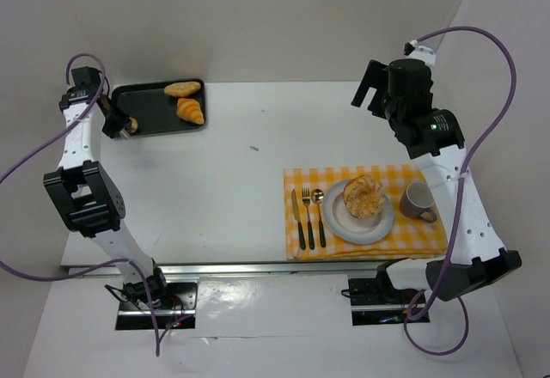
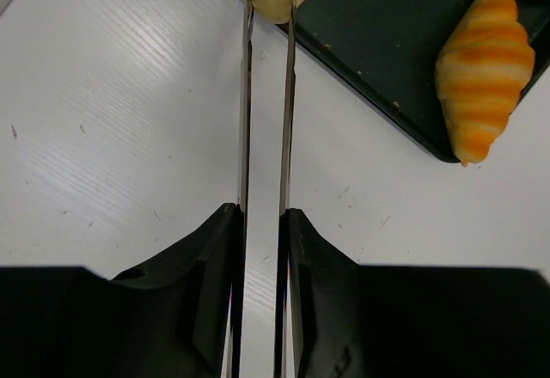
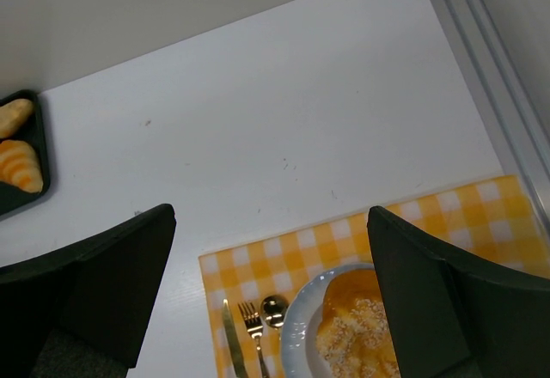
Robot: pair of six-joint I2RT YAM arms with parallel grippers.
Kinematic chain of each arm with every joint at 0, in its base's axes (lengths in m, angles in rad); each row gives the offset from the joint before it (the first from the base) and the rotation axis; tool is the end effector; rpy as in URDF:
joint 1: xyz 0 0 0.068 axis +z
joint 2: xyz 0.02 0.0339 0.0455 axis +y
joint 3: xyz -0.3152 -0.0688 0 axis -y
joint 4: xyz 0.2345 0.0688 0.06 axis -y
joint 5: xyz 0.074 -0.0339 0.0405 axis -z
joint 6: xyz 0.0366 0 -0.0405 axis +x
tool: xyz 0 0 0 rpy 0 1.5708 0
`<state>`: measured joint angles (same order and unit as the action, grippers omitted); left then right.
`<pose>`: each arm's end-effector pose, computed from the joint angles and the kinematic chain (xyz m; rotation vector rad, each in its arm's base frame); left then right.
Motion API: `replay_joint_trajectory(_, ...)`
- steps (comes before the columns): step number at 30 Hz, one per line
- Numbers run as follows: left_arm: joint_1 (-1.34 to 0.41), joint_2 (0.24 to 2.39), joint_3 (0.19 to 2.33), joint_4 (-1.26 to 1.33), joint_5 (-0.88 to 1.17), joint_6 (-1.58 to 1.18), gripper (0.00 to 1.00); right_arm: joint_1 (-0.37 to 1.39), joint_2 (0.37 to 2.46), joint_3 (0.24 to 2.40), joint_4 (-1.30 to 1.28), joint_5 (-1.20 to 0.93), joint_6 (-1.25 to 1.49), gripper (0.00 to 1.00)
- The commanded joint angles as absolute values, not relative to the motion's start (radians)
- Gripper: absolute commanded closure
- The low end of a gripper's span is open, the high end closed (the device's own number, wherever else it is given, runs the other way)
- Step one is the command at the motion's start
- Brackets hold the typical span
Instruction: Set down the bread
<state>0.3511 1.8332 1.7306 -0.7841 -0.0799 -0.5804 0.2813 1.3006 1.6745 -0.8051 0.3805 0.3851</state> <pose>0.3849 0.1441 0.3680 -1.1330 2.1764 -0.0025 0.2251 0.0509 0.5136 0.3423 1.9398 0.0539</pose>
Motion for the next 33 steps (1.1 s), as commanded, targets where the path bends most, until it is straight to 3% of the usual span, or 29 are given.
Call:
replay_joint_trajectory(1, 0.359, 1.721, 1.763, -0.752, -0.040, -0.575, 1.00, 0.276, 1.301, 1.689, -0.739, 0.368, 0.396, 0.00)
replay_joint_trajectory(6, 0.292, 1.602, 1.753, -0.729, 0.072, -0.500, 1.00, 0.276, 1.310, 1.689, -0.739, 0.380, 0.396, 0.00)
replay_joint_trajectory(22, -0.576, 1.427, 1.531, -0.908, 0.446, -0.259, 1.00, 0.276, 1.290, 1.741, -0.762, 0.462, 0.354, 0.00)
replay_joint_trajectory(33, -0.847, 1.502, 1.522, -0.962, 0.512, -0.155, 1.00, 0.276, 1.290, 1.750, -0.764, 0.440, 0.364, 0.00)
